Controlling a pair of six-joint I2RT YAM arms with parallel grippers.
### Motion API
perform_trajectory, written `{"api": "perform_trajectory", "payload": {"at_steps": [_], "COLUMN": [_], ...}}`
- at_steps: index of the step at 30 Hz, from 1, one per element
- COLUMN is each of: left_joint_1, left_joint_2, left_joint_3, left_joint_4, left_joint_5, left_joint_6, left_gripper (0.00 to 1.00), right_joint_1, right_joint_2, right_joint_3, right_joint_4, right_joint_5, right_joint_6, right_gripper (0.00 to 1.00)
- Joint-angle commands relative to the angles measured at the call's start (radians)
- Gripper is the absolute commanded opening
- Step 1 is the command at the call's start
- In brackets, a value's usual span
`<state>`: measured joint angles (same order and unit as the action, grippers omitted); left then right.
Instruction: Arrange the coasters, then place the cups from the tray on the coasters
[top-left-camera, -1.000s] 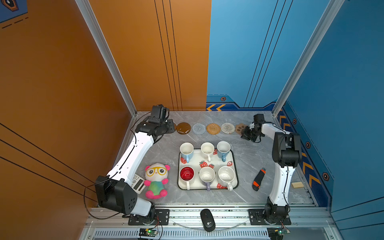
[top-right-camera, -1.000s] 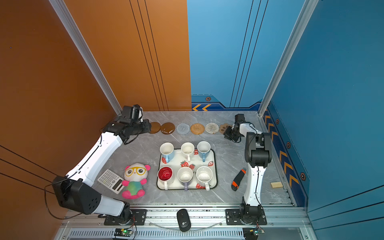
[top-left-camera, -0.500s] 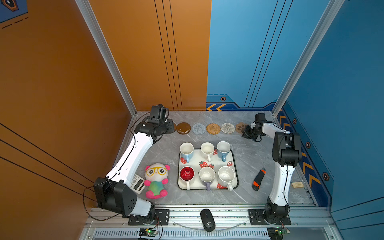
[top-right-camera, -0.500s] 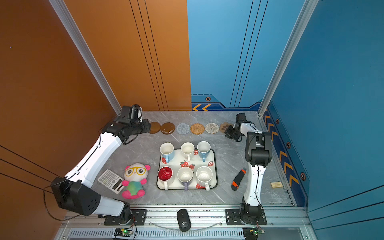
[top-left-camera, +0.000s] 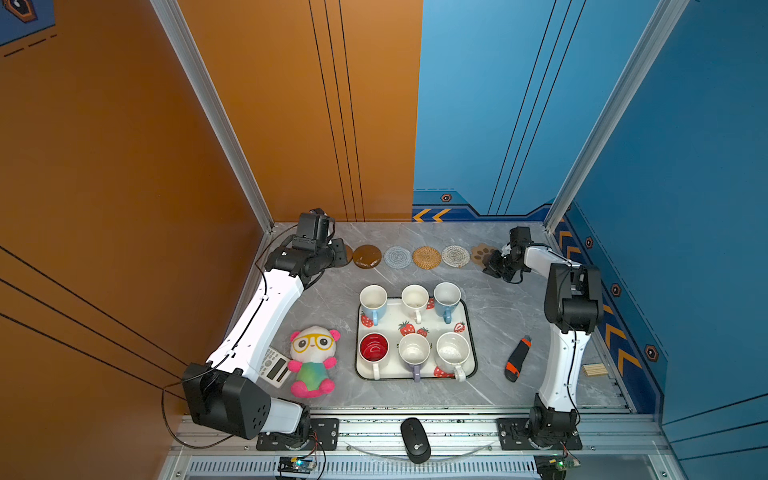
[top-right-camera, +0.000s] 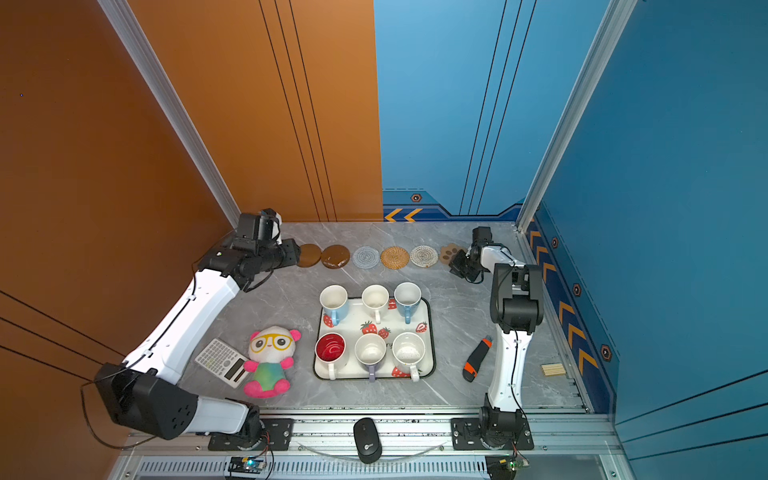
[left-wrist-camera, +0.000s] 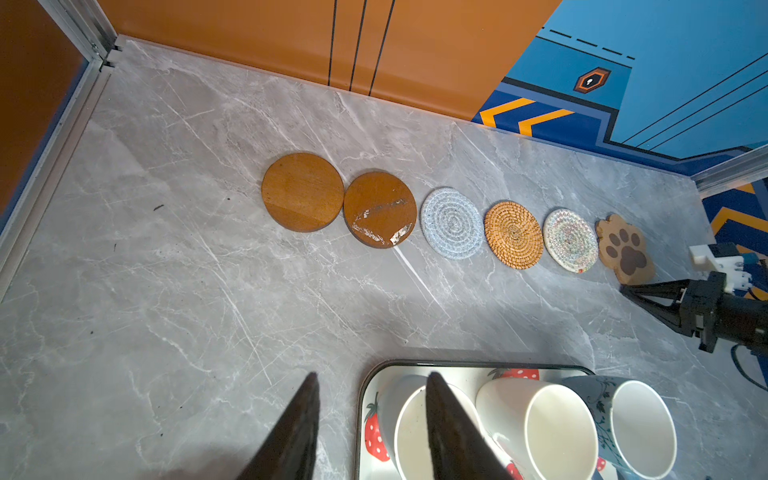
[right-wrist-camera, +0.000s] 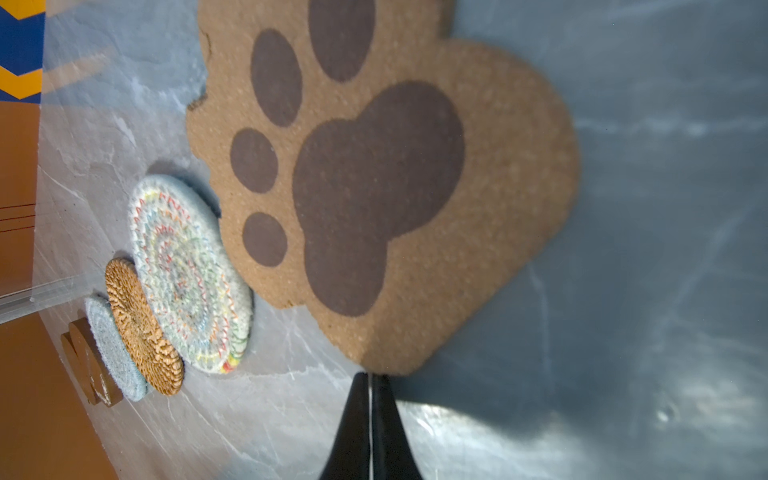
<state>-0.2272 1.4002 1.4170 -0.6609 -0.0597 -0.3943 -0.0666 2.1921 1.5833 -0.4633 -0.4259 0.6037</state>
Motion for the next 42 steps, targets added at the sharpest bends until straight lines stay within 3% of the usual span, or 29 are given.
{"api": "perform_trajectory", "payload": {"at_steps": [1,13,17,23,30,33,38,40,42], "left_joint_1": [0.011,0.01,0.006,-0.022,-0.166,-0.23,-0.326,-0.347,-0.362], "left_joint_2": [-0.039,-0.141,-0.177,-0.234,-0.317,-0.343,-0.36,-0.359,-0.359], "left_joint_3": [-0.026,-0.085,-0.094,-0.103,-0.236,-0.315,-0.441,-0.471,-0.492], "left_joint_4": [0.009,0.043,0.07,0.168,0.321,0.378,0.463,0.509,0.532], "left_joint_5": [-0.003,0.013,0.027,0.047,-0.048,-0.066,-0.1,-0.119,-0.133], "left_joint_6": [-0.008,-0.036,-0.055,-0.097,-0.134,-0.109,-0.035,-0.024,-0.015], "left_gripper": [0.46,0.57,0.59,0.62,0.64,0.65,0.65,0.65,0.65], "right_joint_1": [-0.007,0.034,0.098,0.171,0.342,0.442,0.561,0.583,0.598], "right_joint_2": [-0.111,-0.52,-0.687,-0.923,-1.16,-1.25,-1.345,-1.363,-1.366], "right_joint_3": [-0.046,-0.193,-0.259,-0.362,-0.537,-0.601,-0.678,-0.704,-0.715], "right_joint_4": [0.0,0.031,0.006,0.009,0.121,0.146,0.159,0.156,0.141], "right_joint_5": [-0.008,0.041,0.149,0.217,0.268,0.352,0.471,0.482,0.46], "right_joint_6": [0.018,0.002,-0.067,-0.11,-0.139,-0.193,-0.247,-0.249,-0.246], "right_gripper": [0.0,0.0,0.08,0.16,0.24,0.3,0.32,0.45,0.49]}}
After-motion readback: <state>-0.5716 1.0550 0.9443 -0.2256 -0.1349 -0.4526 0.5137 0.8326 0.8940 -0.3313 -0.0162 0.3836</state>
